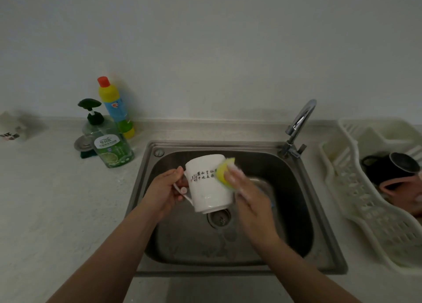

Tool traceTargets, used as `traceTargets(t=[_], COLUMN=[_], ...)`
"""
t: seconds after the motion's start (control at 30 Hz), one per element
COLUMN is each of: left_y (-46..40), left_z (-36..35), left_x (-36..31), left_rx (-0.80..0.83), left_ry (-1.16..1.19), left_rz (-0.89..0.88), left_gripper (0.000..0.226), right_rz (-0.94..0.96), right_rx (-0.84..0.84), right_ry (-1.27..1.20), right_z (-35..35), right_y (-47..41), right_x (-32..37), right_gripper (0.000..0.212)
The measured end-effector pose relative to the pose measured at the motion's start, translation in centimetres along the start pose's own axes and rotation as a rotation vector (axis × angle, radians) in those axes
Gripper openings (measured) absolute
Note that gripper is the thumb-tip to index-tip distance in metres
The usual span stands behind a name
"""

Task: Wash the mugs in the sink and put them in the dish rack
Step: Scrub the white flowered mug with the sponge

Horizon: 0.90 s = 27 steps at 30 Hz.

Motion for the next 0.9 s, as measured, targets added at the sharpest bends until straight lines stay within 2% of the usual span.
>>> traceTargets(t=[0.1,0.23,0.27,0.37,0.47,0.57,0.67,0.73,0.77,0.83,0.87,0.9], left_y=[-0.1,0.2,0.3,0.2,0.2,0.3,0.1,0.0,0.0,-0.1,-0.2,-0.1], left_z=[1.1,0.5,0.3,0.2,0.2,0.0,0.7,1.0,0.9,0.7,0.6,0.7], left_x=[-0.1,0.2,0.0,-1.0,-1.1,-1.0,-1.7,-2.1,-2.2,-2.3,-2.4,-2.4], left_rx=[-0.043,-0.037,-0.043,-0.063,-0.058,-0.039,-0.091,-0.110,-0.111,-0.111,-0.110,-0.113], left_ry=[-0.001,-0.011,-0.015,-0.076,-0.171,-0.228,-0.237,-0.281,-0.306,-0.328,-0.321,-0.314], left_rz=[-0.004,0.014,0.004,-0.038,-0.070,-0.084,-0.090,-0.119,-0.130,-0.134,-0.132,-0.128], left_gripper=[0.027,0.026,0.026,0.026,0.026,0.026,0.025,0.024,0.024,0.024,0.024,0.024], right_rz=[0.050,-0.090,-0.068,0.280,0.522,0.544,0.764,0.860,0.838,0.675,0.587,0.597], right_rx=[0.076,0.044,0.040,0.138,0.294,0.277,0.376,0.490,0.474,0.332,0.316,0.329], right_ry=[-0.041,-0.042,-0.013,0.241,0.453,0.608,0.612,0.563,0.594,0.638,0.654,0.669], right_z=[0.6,-0.6,-0.8,-1.0,-2.7,-4.3,-4.0,-3.7,-3.8,-4.2,-4.4,-4.8], right_y=[3.1,-2.0,-2.3,1.3,2.0,-1.8,1.7,3.7,2.9,-0.7,-1.6,-1.5], right_x=[0.1,-0.8,-0.2,1.6,1.6,2.7,3.3,2.4,2.1,1.4,1.6,2.2], right_gripper=[0.039,0.043,0.042,0.047,0.053,0.071,0.043,0.035,0.044,0.074,0.079,0.076])
Point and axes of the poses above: each hand's wrist, its own y-axis away from the middle knuckle, its own z-axis out of the back of the hand, x = y × z, the point moved 7 cm from there along -y, towards the middle knuckle, and after that the axes turned 10 degrees about -x, right-handed, at the moved point
